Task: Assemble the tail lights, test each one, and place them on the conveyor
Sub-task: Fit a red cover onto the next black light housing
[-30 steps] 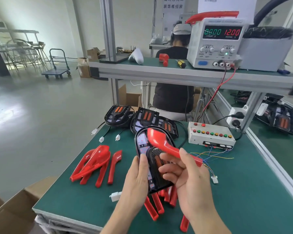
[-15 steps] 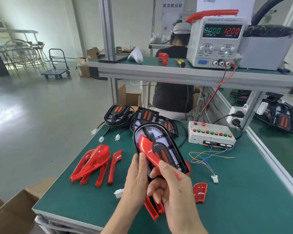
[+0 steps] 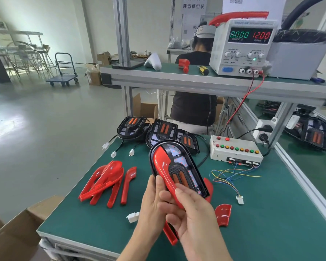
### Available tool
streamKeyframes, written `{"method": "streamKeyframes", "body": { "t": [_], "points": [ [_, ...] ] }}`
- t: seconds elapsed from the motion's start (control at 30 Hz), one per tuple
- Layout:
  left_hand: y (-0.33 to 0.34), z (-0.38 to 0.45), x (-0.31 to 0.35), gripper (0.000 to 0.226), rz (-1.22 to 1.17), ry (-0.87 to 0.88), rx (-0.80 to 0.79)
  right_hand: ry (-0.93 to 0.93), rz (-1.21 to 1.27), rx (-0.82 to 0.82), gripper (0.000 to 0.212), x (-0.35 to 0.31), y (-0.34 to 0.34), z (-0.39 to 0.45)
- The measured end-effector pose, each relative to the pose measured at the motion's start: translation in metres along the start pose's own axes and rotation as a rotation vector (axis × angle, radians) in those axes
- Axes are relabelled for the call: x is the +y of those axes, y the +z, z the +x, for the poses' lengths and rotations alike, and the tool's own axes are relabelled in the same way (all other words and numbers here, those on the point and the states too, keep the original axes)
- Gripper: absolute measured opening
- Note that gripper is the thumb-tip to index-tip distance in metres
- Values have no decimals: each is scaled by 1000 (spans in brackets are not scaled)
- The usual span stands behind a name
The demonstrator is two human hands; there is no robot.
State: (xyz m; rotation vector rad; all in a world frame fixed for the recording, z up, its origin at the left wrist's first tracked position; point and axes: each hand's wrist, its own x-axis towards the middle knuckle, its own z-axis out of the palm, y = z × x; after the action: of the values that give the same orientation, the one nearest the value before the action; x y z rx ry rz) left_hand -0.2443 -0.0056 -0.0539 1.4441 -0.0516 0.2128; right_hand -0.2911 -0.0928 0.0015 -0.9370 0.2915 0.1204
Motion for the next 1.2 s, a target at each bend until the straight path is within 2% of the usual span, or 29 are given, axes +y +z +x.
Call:
{"method": "streamKeyframes", "body": {
  "t": [0.07,0.17,0.27,0.37,0.4,0.5,0.57,0.63,0.7,0.73,0.8,0.87,1.0,1.2],
  "points": [
    [-1,-1,-1,58,2,-19,-3,-141,-281,16,13,0,-4,2],
    [-4,-3,-3,54,40,-6,22,-338,-675,42,12,3,-9,5],
    [-6,-5,-3,58,20,-18,2,-456,-911,91,3,7,-10,6],
    [-7,-4,-3,57,10,-28,-21,-589,-1161,175,9,12,-10,8],
    [-7,-4,-2,54,21,-29,-21,-675,-1265,227,9,14,-10,9],
    [-5,-4,-2,54,-14,-41,-23,-959,-1473,353,30,16,-6,11],
    [-3,-3,-2,59,-31,-63,-12,-1059,-1506,407,32,18,-3,15],
    [-3,-2,-5,52,-59,-88,11,-1123,-1508,441,26,24,-5,20],
    [-5,-1,-7,47,-117,-124,14,-1158,-1487,472,29,27,-6,23],
    [-7,0,-9,55,-163,-135,1,-1176,-1472,479,31,29,-6,25],
    [-8,0,-11,63,-226,-154,-26,-1223,-1444,467,21,34,-8,27],
    [-9,1,-10,54,-310,-162,-27,-1272,-1432,451,11,37,-10,30],
    [-8,2,-11,38,-385,-159,-52,-1340,-1437,451,11,39,-12,35],
    [-4,-2,-8,71,-337,-93,-23,-1428,-1398,373,8,42,-19,41]
  ]
}}
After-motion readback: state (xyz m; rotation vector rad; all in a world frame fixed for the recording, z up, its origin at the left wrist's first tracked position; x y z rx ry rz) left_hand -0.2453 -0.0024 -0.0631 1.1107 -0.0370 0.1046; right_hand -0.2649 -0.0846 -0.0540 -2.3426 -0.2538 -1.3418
